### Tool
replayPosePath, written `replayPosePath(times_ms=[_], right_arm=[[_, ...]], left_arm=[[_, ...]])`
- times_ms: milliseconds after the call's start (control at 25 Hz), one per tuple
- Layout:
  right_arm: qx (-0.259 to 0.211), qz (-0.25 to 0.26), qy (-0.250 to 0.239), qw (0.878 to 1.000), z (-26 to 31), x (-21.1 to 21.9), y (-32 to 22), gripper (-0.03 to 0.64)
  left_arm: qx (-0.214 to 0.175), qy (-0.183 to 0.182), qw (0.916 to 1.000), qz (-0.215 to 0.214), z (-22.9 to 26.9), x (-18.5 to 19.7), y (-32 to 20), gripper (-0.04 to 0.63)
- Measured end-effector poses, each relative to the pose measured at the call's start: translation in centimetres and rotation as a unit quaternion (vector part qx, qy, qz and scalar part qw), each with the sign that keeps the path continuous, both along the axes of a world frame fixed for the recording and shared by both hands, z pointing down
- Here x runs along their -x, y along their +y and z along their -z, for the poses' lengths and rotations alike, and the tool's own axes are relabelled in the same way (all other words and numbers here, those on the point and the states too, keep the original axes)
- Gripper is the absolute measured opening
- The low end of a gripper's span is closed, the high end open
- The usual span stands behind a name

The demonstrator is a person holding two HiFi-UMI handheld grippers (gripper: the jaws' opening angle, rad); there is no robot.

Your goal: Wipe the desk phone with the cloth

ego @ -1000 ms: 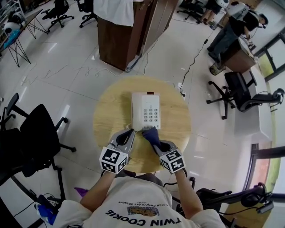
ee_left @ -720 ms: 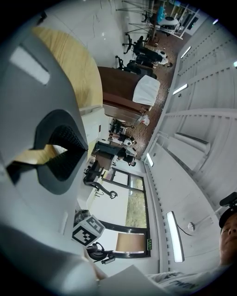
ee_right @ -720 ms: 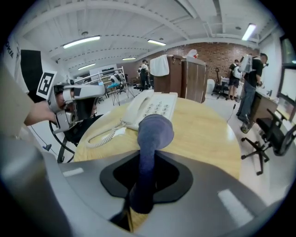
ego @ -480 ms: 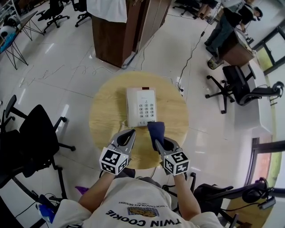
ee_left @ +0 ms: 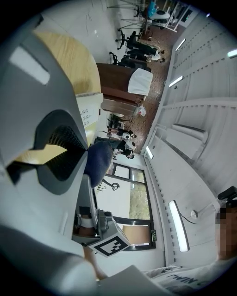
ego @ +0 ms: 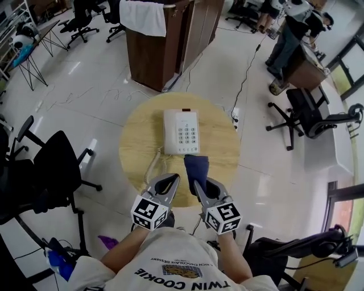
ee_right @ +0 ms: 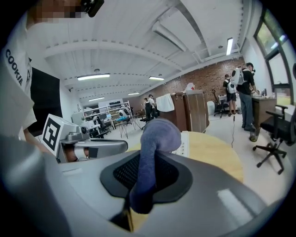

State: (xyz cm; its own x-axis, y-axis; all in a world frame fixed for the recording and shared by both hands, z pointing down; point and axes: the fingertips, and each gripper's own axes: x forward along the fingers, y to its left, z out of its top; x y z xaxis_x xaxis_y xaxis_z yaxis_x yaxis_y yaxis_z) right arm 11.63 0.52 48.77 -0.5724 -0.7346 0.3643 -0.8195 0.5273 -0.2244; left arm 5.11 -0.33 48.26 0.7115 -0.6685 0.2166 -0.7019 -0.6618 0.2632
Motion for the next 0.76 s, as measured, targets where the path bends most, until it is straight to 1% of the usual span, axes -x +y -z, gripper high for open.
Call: replayPosePath(times_ms=[280,440,760], right_arm=[[-0.036,0.015,-0.009,0.999,2.4,1.1,2.6,0.064],[-0.048,0.015,-0.013,0.999,3.3,1.2,3.9,0.064],[-0.059,0.014,-0.008,0.998,4.2,0.7,6.2,0.064]], left_arm=[[-0.022,-0.003,0.9997,0.004,2.1,-0.2,3.2,-0.009],[-0.032,-0.004,0.9995,0.008,2.8,-0.2,4.5,-0.009],[-0.032,-0.008,0.9994,0.012,3.0,-0.5,6.8,-0.009]])
